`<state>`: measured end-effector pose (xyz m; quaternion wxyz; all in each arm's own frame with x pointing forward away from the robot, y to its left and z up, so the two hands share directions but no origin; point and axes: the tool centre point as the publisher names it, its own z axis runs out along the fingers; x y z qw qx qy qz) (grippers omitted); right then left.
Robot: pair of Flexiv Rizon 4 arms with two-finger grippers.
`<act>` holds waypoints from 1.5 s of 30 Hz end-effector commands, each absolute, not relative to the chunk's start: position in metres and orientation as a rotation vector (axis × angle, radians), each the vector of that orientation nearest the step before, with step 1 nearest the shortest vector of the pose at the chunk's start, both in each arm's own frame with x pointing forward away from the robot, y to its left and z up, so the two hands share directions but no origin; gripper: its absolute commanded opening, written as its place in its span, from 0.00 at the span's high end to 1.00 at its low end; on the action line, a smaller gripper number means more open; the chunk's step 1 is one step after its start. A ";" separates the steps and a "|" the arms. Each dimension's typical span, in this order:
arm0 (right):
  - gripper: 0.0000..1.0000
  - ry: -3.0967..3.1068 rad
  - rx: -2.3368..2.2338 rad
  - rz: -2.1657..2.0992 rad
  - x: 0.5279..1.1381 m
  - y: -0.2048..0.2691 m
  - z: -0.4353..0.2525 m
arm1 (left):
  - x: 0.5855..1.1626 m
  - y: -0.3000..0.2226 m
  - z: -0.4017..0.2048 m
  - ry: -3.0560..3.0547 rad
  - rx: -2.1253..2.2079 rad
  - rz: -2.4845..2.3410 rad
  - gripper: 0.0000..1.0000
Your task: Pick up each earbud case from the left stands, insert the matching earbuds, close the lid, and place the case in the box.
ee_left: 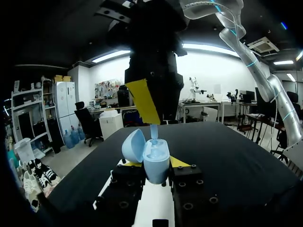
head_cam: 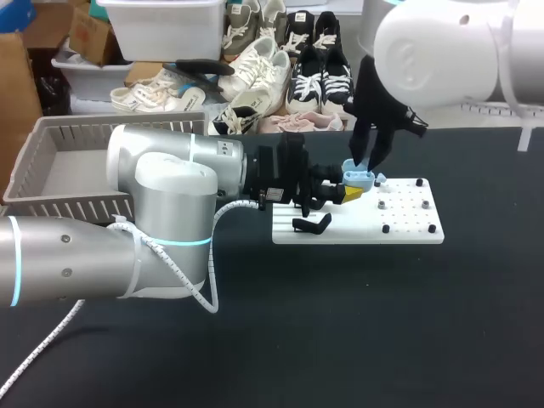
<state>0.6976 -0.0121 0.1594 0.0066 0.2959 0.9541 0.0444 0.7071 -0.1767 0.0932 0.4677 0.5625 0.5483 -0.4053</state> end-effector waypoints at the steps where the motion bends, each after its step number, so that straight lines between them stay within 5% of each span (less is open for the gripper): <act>1: 1.00 2.990 0.928 0.134 0.700 -0.012 0.158 | 0.707 -0.176 0.092 1.342 1.377 -0.994 1.00; 45: 1.00 2.999 0.945 0.146 0.700 -0.010 0.154 | 0.707 -0.176 0.092 1.342 1.377 -0.994 1.00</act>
